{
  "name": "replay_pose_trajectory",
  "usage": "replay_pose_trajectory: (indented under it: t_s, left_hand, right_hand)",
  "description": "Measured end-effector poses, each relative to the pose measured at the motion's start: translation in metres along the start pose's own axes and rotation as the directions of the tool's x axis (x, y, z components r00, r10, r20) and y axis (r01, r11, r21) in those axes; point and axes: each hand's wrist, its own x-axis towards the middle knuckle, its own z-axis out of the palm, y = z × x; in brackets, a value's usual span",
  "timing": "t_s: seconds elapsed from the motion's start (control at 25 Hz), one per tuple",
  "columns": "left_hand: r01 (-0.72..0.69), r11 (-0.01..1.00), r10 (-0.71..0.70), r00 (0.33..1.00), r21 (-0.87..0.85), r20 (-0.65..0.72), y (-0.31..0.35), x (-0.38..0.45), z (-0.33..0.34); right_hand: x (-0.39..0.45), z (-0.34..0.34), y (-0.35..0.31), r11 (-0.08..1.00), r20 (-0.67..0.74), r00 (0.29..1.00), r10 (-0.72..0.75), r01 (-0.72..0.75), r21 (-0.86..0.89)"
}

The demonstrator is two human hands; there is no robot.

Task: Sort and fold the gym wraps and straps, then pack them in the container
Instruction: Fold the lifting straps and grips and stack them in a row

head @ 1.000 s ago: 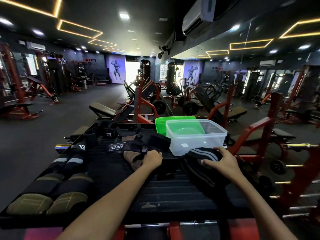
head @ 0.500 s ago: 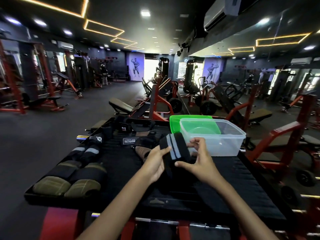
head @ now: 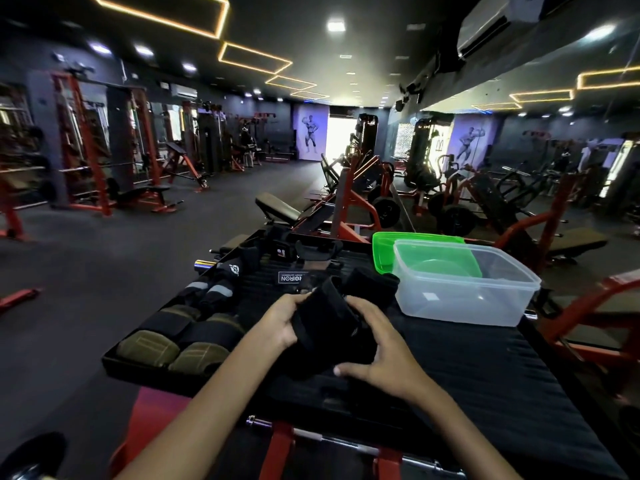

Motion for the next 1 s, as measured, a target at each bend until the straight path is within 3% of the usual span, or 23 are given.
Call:
replay_pose_trajectory:
  t_s: [0.16,0.24,0.32,0.4,0.48,0.56,0.76,0.88,1.0]
  left_hand:
    - [0.013,0.999,-0.013,1.0,-0.03,0.011,0.01,0.011,-0.008]
    - [0.009,0.998,-0.009,1.0,-0.057,0.003,0.013,0.016,-0.007]
    - [-0.025,0.997,0.026,1.0,-0.07,0.015,0.011,0.023,-0.006]
    - [-0.086,0.992,0.091,0.995,-0.091,0.049,0.017,0.029,-0.004]
    - [-0.158,0.978,0.175,0.977,-0.139,0.119,0.038,0.034,-0.001]
    - [-0.214,0.971,0.226,0.967,-0.108,0.117,0.065,0.036,0.003]
    - [-0.325,0.946,0.324,0.943,0.003,-0.073,0.08,0.066,-0.005]
    - [-0.39,0.92,0.392,0.911,0.04,-0.129,0.074,0.084,-0.014]
    - [-0.44,0.873,0.471,0.872,0.211,-0.132,0.07,0.088,-0.012]
  right_hand:
    - [0.012,0.005,-0.01,0.976,0.07,0.993,0.091,-0.103,0.194]
    - [0.01,-0.008,-0.009,0.951,0.237,0.964,0.121,-0.181,0.252]
    - [0.008,-0.016,-0.008,0.952,0.389,0.908,0.156,-0.243,0.185]
    - [0.006,-0.016,-0.005,0.961,0.334,0.913,0.235,-0.269,0.059]
    - [0.004,-0.014,0.0,0.956,0.193,0.95,0.246,-0.27,0.114]
    - [0.0,-0.018,0.001,0.953,0.139,0.965,0.221,-0.244,0.18]
    - [-0.014,-0.034,0.014,0.931,0.221,0.927,0.304,-0.339,0.139]
    - [-0.026,-0.046,0.019,0.908,0.279,0.889,0.362,-0.404,0.109]
    - [-0.036,-0.057,0.021,0.898,0.286,0.863,0.416,-0.439,0.018]
